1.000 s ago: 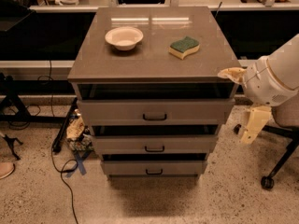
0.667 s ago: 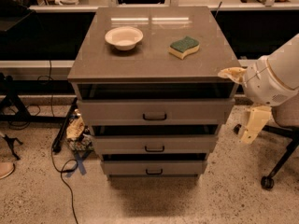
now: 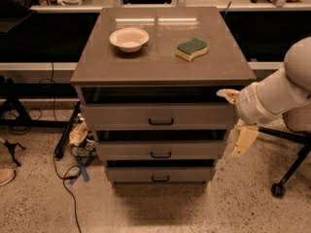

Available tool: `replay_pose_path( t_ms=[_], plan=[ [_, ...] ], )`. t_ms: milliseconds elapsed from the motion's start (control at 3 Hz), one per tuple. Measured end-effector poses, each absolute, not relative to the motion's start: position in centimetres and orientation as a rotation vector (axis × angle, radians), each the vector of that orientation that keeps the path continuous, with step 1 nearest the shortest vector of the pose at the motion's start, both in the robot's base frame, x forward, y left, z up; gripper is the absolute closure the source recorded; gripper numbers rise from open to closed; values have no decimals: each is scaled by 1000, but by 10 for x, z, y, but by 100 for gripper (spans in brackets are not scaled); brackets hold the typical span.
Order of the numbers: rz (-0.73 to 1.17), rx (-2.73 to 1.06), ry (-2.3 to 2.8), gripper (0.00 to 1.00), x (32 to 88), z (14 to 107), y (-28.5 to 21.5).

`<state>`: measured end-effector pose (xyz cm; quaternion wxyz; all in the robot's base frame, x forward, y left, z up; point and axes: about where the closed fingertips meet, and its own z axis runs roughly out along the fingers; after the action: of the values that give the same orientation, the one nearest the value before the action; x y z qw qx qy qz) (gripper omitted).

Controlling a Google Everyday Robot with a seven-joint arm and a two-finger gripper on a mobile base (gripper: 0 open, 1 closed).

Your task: Open top drawer

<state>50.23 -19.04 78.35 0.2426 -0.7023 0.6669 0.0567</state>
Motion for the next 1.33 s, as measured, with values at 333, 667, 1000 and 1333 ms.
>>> replay_pose_path(
  t_ms=[333, 667, 1000, 1333],
  plan=[
    [107, -1856, 1777, 0, 533, 752, -180],
    [72, -1825, 1765, 0, 545, 753, -179],
    [72, -1825, 1764, 0, 545, 753, -179],
    [18, -1876, 1688, 0, 552, 742, -177]
  ],
)
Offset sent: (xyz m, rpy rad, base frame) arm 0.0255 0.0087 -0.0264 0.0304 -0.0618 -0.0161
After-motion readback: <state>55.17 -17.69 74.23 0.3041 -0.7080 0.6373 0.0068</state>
